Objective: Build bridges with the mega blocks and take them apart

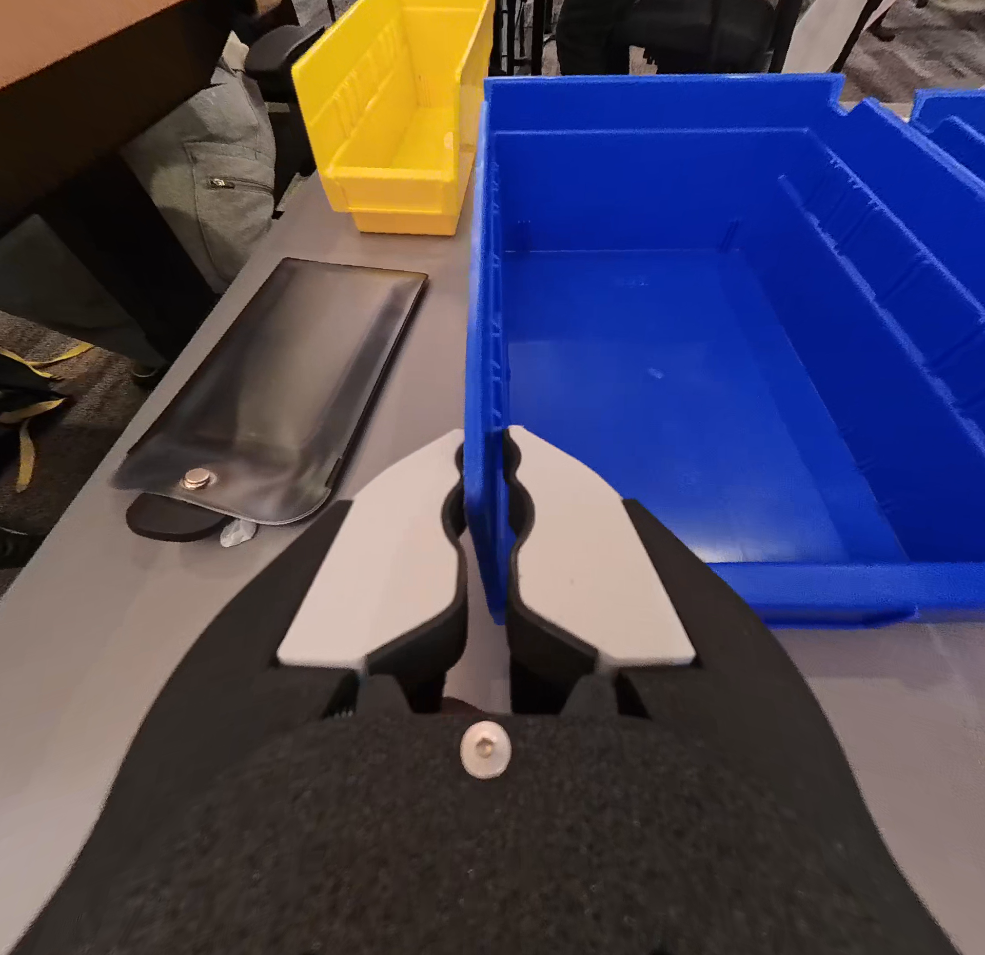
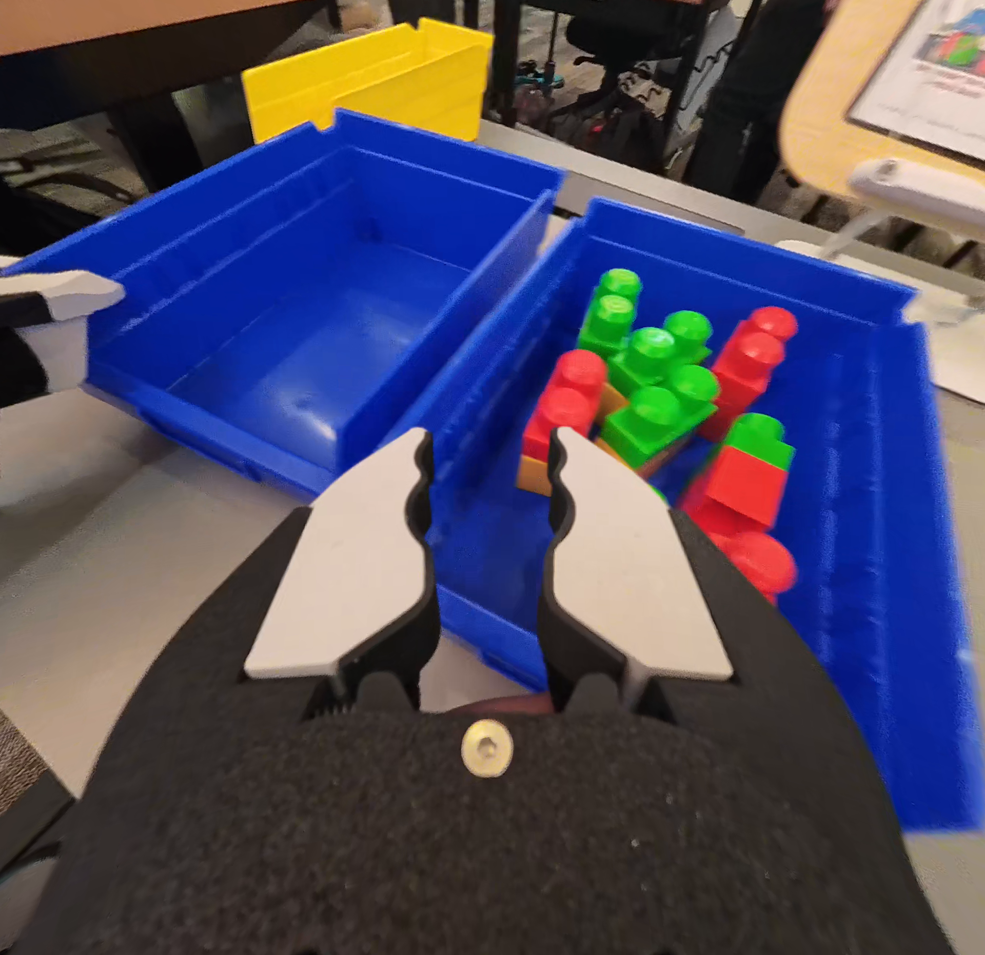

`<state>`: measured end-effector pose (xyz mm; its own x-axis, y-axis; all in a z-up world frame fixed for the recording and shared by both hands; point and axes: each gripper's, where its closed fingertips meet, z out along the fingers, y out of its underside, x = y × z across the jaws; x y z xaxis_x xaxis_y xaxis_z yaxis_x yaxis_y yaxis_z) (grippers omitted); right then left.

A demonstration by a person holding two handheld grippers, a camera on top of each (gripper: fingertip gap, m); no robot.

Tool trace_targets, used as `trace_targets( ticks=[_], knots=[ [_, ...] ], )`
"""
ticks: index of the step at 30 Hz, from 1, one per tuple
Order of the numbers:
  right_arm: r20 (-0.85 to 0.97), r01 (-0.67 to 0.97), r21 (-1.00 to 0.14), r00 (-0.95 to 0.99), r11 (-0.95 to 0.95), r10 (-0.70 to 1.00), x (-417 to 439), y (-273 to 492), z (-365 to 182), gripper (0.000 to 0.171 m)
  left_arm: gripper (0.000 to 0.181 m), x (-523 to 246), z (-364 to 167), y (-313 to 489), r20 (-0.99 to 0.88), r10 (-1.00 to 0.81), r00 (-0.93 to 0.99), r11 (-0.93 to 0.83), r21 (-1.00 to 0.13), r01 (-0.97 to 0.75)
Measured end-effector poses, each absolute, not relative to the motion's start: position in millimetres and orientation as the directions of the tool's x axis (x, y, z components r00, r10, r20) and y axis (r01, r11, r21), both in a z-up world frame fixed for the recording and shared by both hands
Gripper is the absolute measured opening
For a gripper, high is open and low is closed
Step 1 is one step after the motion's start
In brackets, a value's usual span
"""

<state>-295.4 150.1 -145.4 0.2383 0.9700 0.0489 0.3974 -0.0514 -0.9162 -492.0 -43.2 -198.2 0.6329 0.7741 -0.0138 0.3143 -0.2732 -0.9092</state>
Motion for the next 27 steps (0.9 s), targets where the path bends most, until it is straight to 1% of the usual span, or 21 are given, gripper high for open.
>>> trace_targets(
  ticks=[3, 9, 15, 23, 27],
  knots=[
    [0.047, 0.386, -0.920, 0.292, -0.072, 0.955, -266.2, 181.7, -140.7, 0.041, 0.004, -490.6, -198.5, -41.9, 0.049, 0.755, 0.654, -0.236, -0.910, 0.341],
    [0.057, 0.366, -0.925, 0.398, -0.101, 0.916, -208.6, 233.2, -136.1, 0.038, 0.003, -486.5, -196.1, -40.2, 0.107, 0.736, 0.668, -0.191, -0.914, 0.357],
    [0.076, 0.387, -0.916, 0.429, -0.107, 0.900, -183.1, 250.8, -147.4, 0.038, 0.003, -477.5, -183.4, -44.2, -0.002, 0.732, 0.682, -0.269, -0.919, 0.287],
    [0.070, 0.390, -0.915, 0.402, -0.102, 0.913, -183.3, 247.6, -155.0, 0.038, 0.003, -470.0, -138.7, -44.9, -0.152, 0.742, 0.653, -0.331, -0.930, 0.159],
    [0.057, 0.378, -0.920, 0.391, -0.104, 0.918, -181.9, 246.9, -153.7, 0.037, 0.004, -466.5, -114.2, -44.3, -0.208, 0.759, 0.618, -0.329, -0.940, 0.088]
  ],
)
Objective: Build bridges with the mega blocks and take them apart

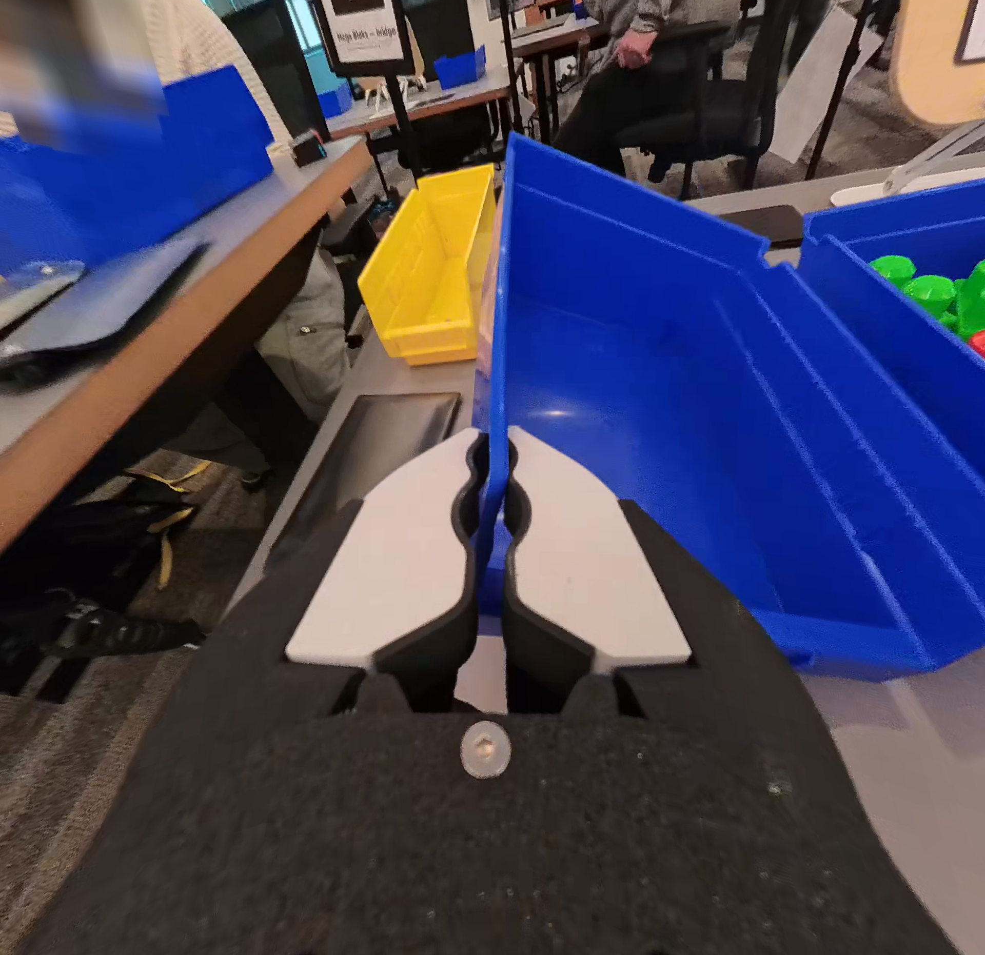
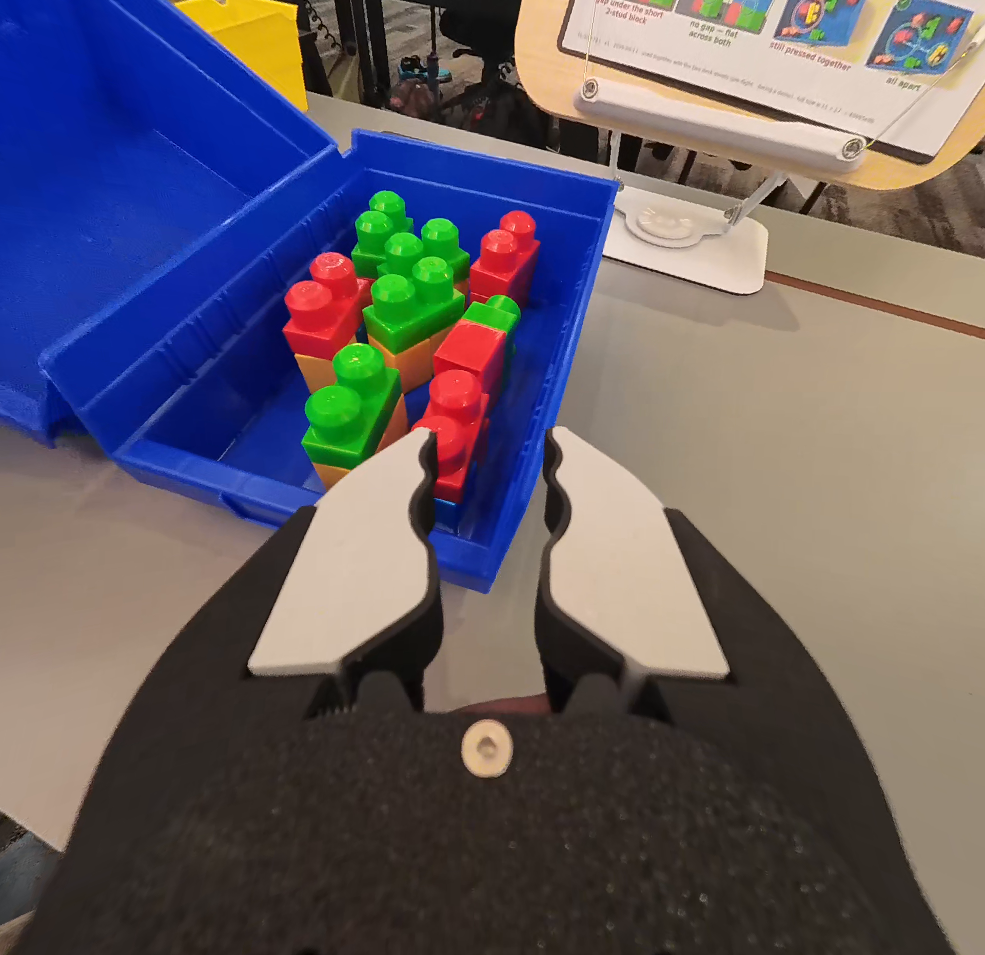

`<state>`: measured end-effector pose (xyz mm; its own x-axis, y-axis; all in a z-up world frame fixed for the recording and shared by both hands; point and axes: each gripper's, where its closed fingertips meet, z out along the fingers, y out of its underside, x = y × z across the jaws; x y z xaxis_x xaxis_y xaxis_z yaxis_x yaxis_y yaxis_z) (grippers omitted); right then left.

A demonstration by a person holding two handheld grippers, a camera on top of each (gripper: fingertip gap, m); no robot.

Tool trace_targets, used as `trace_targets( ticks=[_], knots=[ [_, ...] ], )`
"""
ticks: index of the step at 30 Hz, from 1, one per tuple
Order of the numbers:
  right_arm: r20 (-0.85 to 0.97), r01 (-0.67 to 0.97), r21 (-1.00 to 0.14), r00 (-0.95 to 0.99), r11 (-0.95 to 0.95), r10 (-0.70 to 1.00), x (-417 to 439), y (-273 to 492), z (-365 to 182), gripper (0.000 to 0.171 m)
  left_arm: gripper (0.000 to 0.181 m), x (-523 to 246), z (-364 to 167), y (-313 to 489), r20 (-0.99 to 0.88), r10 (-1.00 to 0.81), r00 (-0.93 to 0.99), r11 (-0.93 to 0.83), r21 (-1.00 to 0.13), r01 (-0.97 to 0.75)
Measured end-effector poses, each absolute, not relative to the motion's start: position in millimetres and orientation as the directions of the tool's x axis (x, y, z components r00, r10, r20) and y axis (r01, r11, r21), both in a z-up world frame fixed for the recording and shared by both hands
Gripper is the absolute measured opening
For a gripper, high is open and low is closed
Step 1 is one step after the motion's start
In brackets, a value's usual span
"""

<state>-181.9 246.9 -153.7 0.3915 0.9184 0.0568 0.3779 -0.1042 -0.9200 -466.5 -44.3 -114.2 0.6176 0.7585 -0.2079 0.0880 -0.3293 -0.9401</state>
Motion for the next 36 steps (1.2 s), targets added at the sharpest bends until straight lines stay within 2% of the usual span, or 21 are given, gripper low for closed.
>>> trace_targets(
  ticks=[12, 23, 29, 36],
  knots=[
    [0.028, 0.369, -0.921, 0.379, -0.123, 0.925, -172.2, 252.5, -158.5, 0.036, 0.004, -459.4, -79.1, -33.6, -0.305, 0.772, 0.558, -0.375, -0.927, 0.012],
    [0.022, 0.363, -0.921, 0.405, -0.139, 0.914, -150.8, 276.6, -158.9, 0.035, 0.004, -436.0, -8.1, -24.7, -0.250, 0.802, 0.542, -0.243, -0.966, -0.085],
    [0.022, 0.366, -0.919, 0.428, -0.150, 0.904, -127.5, 299.8, -161.4, 0.037, 0.004, -396.9, 15.4, 17.8, -0.181, 0.761, 0.623, -0.151, -0.983, -0.101],
    [0.012, 0.352, -0.922, 0.435, -0.158, 0.900, -95.9, 326.6, -161.8, 0.041, 0.004, -348.2, 6.9, 83.6, -0.103, 0.694, 0.713, -0.083, -0.995, -0.062]
  ],
)
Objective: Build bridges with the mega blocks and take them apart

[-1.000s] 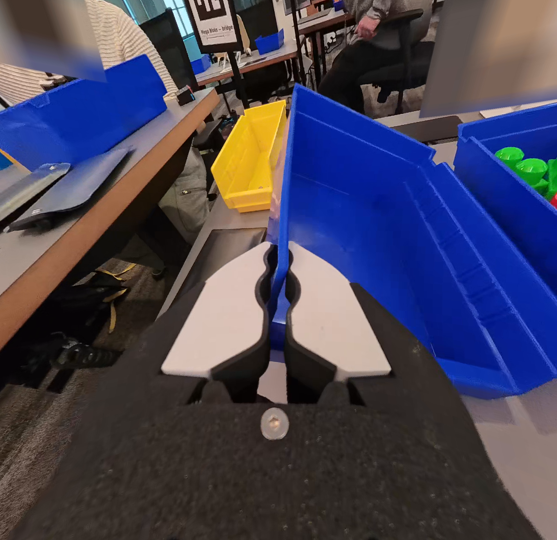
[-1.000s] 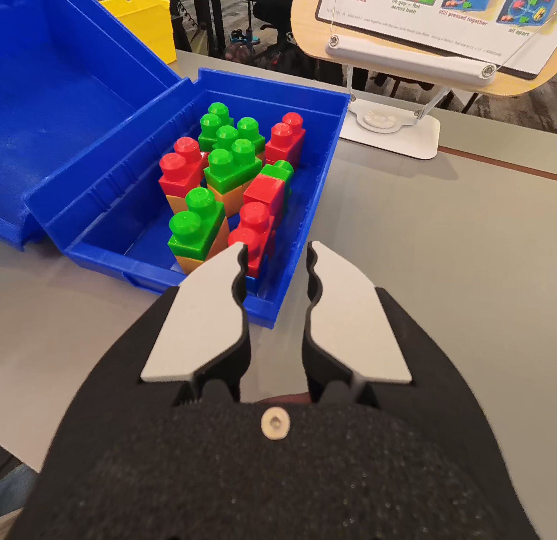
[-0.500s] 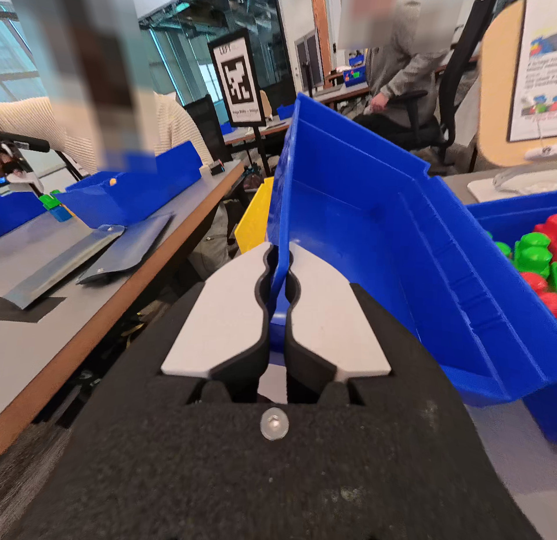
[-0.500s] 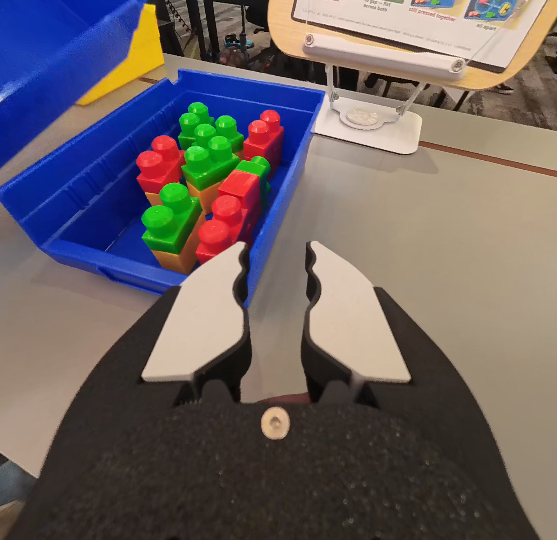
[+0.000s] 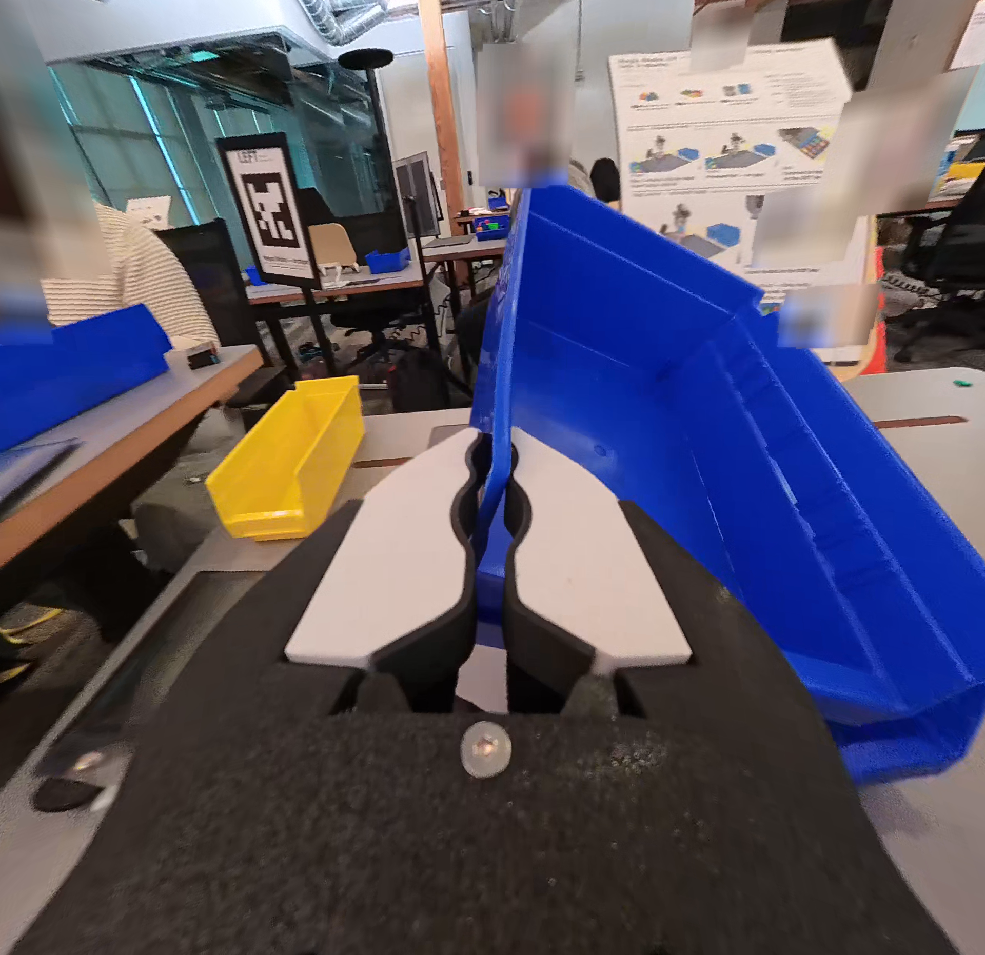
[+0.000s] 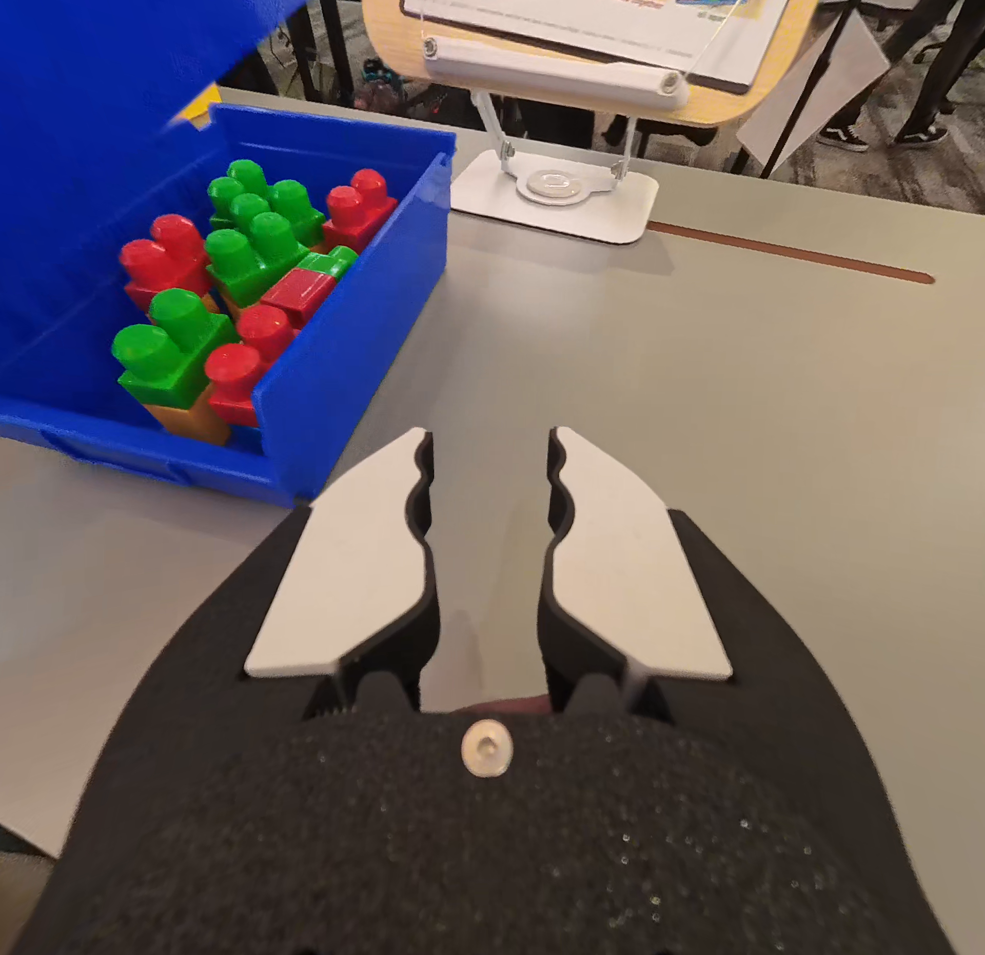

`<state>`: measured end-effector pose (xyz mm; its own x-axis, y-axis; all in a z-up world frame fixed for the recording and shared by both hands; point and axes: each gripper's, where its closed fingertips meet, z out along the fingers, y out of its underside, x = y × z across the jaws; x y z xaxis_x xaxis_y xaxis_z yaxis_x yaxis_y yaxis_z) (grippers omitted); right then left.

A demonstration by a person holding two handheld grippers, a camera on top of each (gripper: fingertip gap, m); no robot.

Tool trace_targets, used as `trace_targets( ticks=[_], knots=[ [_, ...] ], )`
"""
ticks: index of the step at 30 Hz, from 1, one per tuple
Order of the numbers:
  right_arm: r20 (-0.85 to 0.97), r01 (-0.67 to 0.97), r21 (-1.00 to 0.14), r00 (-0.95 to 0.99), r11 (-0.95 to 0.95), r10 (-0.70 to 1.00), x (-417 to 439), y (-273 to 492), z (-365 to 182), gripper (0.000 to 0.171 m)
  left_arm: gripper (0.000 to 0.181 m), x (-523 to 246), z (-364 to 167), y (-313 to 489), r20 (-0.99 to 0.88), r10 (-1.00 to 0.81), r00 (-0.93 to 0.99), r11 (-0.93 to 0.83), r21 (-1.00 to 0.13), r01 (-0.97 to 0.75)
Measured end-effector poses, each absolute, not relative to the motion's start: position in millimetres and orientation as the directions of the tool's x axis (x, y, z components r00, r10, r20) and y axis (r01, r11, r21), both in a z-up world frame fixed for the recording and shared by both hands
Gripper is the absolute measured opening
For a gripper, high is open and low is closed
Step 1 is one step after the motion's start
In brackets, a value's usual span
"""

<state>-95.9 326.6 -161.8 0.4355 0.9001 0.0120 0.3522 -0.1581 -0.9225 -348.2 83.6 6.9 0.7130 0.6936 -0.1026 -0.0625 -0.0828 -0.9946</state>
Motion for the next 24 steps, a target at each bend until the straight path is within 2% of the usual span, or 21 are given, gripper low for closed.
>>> trace_targets(
  ticks=[12, 19, 24],
  knots=[
    [0.003, 0.330, -0.929, 0.453, -0.165, 0.892, -57.0, 357.1, -155.4, 0.043, 0.004, -299.7, -37.9, 161.3, 0.013, 0.650, 0.760, -0.058, -0.996, 0.067],
    [-0.026, 0.310, -0.931, 0.476, -0.195, 0.879, -40.2, 374.1, -154.1, 0.042, 0.004, -289.9, -38.6, 200.4, 0.081, 0.639, 0.765, -0.003, -0.994, 0.108],
    [-0.019, 0.298, -0.937, 0.476, -0.181, 0.879, -37.1, 380.8, -144.6, 0.042, 0.004, -273.5, -24.1, 217.7, 0.044, 0.639, 0.768, 0.012, -0.999, 0.048]
  ],
)
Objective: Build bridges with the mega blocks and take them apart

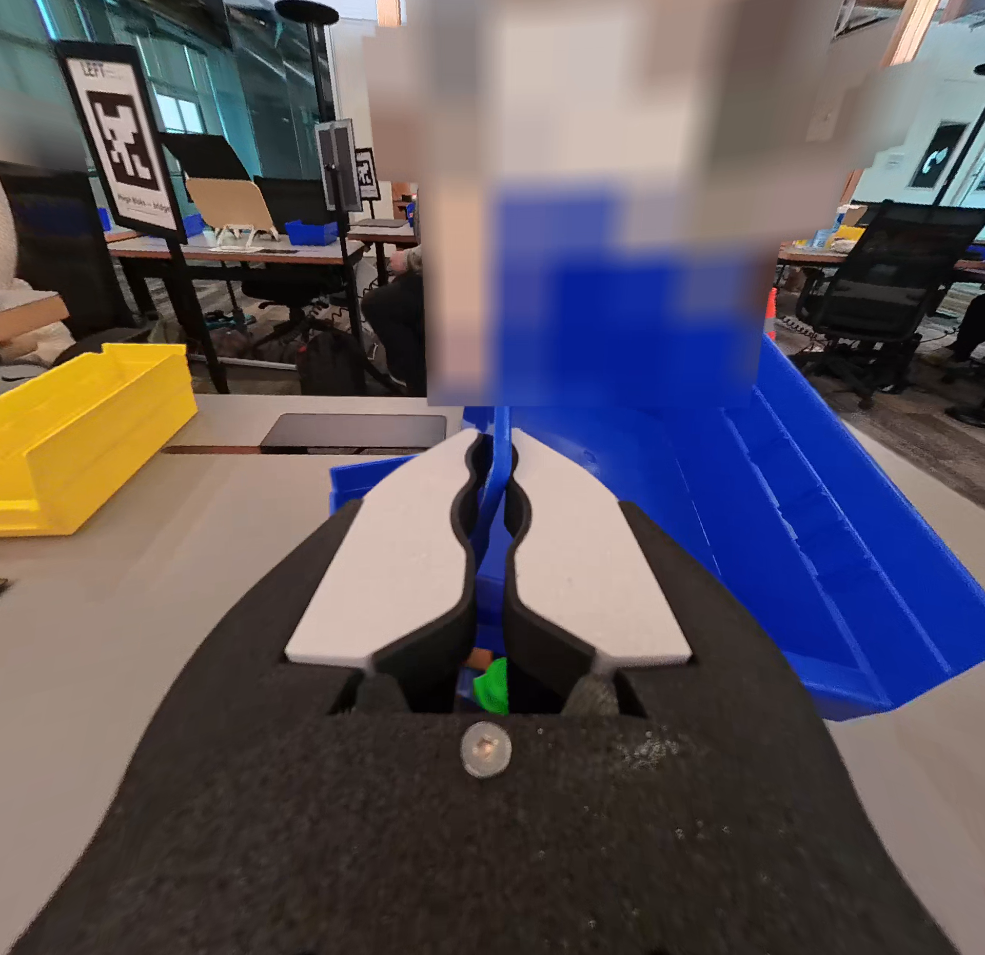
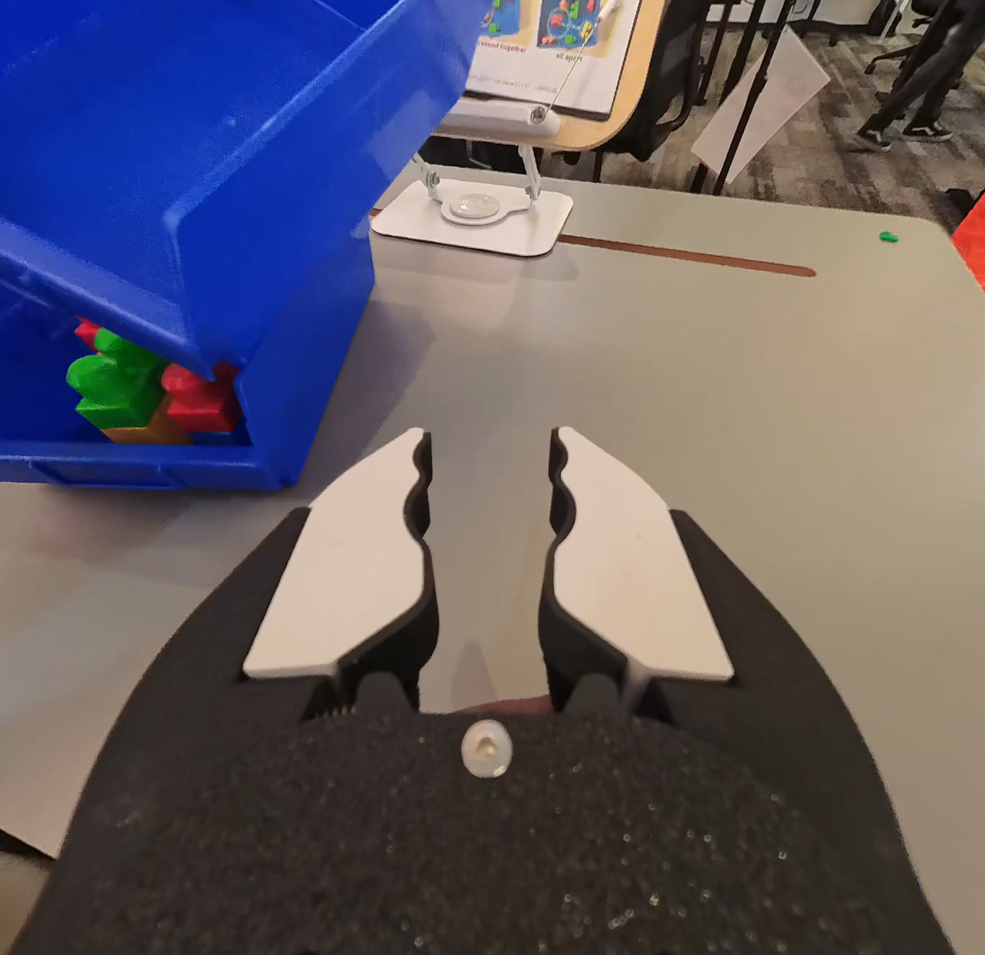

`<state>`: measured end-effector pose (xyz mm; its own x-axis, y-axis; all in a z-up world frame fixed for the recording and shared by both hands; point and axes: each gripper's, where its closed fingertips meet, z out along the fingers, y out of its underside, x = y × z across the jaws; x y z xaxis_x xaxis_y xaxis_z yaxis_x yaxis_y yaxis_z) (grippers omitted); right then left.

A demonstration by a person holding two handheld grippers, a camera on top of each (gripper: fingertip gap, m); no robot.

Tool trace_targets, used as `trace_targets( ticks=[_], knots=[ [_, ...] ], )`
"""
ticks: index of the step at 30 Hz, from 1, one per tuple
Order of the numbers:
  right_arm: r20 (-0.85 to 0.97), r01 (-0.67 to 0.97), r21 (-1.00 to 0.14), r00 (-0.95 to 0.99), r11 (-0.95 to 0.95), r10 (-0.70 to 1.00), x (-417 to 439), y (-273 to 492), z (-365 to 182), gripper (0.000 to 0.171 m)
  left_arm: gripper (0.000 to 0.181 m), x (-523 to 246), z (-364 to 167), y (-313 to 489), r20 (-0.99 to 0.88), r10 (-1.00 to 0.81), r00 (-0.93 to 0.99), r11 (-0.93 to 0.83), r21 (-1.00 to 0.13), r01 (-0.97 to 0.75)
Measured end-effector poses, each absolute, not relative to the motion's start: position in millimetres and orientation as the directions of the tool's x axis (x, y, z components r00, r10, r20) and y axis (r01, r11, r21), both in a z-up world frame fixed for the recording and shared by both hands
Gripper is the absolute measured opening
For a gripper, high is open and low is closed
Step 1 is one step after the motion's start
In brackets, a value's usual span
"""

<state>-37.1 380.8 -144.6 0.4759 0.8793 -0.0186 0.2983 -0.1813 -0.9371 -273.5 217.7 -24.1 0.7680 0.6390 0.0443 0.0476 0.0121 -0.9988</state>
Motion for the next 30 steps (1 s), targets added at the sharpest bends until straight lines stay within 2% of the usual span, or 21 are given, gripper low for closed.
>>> trace_targets(
  ticks=[6, 13, 16, 30],
  knots=[
    [-0.012, 0.273, -0.946, 0.512, -0.176, 0.859, -13.9, 394.9, -133.2, 0.041, 0.004, -234.3, -29.5, 265.0, 0.118, 0.530, 0.839, 0.035, -0.992, 0.118],
    [-0.013, 0.259, -0.945, 0.575, -0.197, 0.818, 25.8, 418.0, -133.3, 0.041, 0.004, -191.6, -80.0, 324.6, 0.187, 0.448, 0.874, -0.053, -0.971, 0.235],
    [-0.010, 0.260, -0.944, 0.589, -0.201, 0.808, 37.1, 423.3, -134.7, 0.041, 0.004, -180.6, -90.0, 337.8, 0.170, 0.451, 0.876, -0.082, -0.970, 0.231],
    [-0.025, 0.281, -0.934, 0.563, -0.220, 0.826, 23.4, 417.2, -149.4, 0.040, 0.004, -224.6, -84.2, 294.5, 0.063, 0.566, 0.822, -0.152, -0.972, 0.179]
  ],
)
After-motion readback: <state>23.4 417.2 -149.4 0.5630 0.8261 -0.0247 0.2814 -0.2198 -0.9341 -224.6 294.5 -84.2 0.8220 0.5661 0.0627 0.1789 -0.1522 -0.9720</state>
